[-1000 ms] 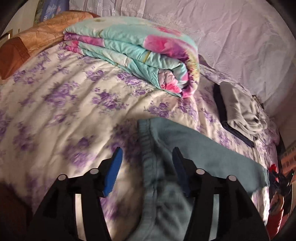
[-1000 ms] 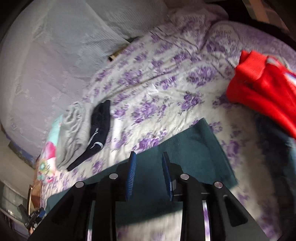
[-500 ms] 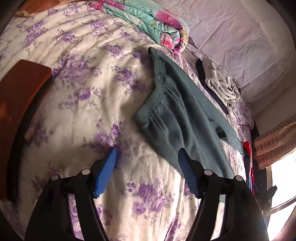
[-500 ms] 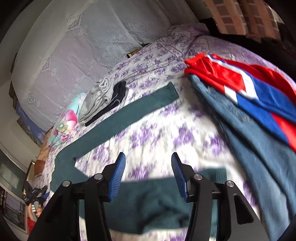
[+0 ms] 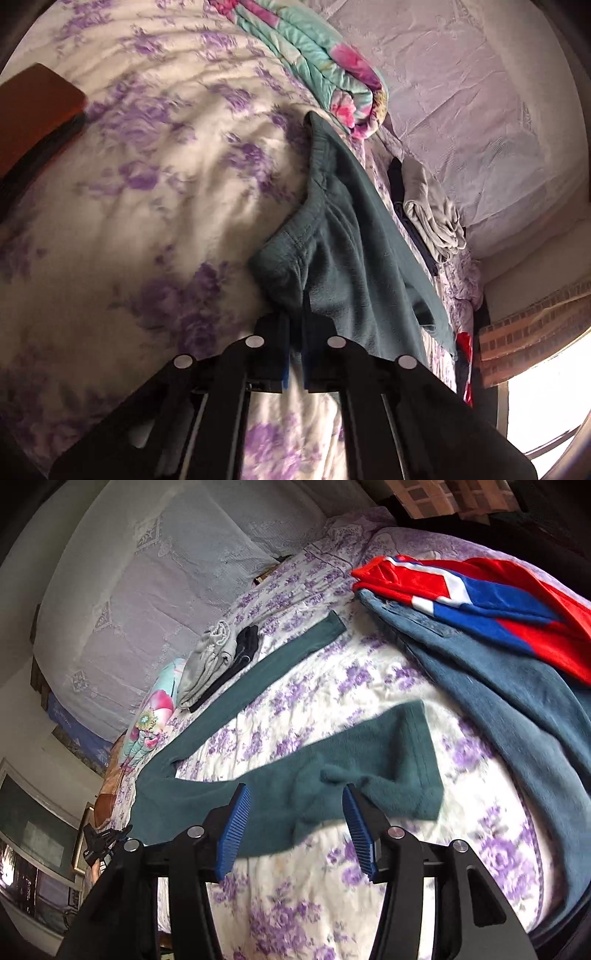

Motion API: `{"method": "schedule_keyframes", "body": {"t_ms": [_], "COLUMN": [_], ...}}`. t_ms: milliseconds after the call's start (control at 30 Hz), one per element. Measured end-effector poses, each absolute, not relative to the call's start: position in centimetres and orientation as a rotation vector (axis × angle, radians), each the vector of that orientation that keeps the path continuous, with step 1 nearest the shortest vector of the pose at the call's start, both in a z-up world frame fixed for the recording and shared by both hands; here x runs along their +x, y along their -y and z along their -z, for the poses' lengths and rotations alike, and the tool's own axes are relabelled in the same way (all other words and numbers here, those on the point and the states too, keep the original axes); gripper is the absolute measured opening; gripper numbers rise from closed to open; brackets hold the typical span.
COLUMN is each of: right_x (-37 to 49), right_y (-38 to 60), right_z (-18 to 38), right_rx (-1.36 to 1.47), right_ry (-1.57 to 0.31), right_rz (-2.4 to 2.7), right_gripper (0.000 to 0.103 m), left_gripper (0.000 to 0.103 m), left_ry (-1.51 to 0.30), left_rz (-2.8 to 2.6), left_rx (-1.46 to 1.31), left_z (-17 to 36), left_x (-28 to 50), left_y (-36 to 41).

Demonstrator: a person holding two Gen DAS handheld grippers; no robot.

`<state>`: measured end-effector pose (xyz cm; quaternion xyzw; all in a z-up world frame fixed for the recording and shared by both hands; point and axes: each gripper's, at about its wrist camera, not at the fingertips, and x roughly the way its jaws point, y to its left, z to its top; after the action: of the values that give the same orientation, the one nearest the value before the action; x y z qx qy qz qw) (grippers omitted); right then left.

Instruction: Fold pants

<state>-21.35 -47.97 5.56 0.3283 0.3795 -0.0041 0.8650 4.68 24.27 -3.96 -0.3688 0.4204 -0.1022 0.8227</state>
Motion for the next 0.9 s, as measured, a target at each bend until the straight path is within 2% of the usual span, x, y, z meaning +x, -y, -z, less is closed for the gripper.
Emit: {"method": "schedule_keyframes", "body": {"t_ms": [167, 400, 467, 500, 533, 567, 700, 733, 800, 900], "right_x": [-23.0, -19.1, -17.5, -17.0, -16.8, -16.7, -18.4, -19.0, -19.6, -19.5], "right_y": [48.6, 50.8, 51.3, 51.6, 51.7, 51.8, 51.4, 51.5, 52.0, 52.8], "right_z": [-3.8, 0.4, 0.6, 0.9, 1.1, 1.3, -0.5, -1.4, -2.9, -2.9], "right_rx": [0.738, 0.974, 0.998, 1.012, 1.027, 1.036, 0.963, 0.957, 0.933, 0.930], "right_ry": [-0.843, -0.816, -0.808, -0.812, -0.814, -0.812, -0.736, -0.703, -0.665, -0.679], "right_rz": [0.029, 0.006, -0.006, 0.001, 0.004, 0.003, 0.003, -0.009, -0.025, 0.015], "right_gripper": [0.052, 0.052, 0.047, 0.032, 0.010, 0.006, 0.006, 0.006, 0.006, 0.006], "left_gripper": [0.003, 0.002, 0.002, 0.002, 0.002, 0.002, 0.004, 0.006, 0.025, 0.045], "left_ry": [-0.857, -0.823, -0.835, -0.853, -0.871, -0.884, -0.912, -0.920, -0.927, -0.913], "left_rz": [0.210, 0.174, 0.156, 0.155, 0.164, 0.176, 0.211, 0.208, 0.213, 0.216], "left_rx": [-0.723, -0.754, -0.748, -0.754, -0.765, -0.775, -0.789, -0.798, -0.808, -0.800], "left_z": [1.9, 0.9, 1.1, 1.5, 1.9, 2.3, 3.3, 3.4, 3.5, 3.2], "left_x": [2.6, 0.9, 0.9, 0.9, 0.9, 0.7, 0.1, 0.1, 0.2, 0.8], "left_y": [-24.9, -27.6, -28.2, -28.4, -28.5, -28.4, -27.5, -27.3, -26.9, -26.1]}}
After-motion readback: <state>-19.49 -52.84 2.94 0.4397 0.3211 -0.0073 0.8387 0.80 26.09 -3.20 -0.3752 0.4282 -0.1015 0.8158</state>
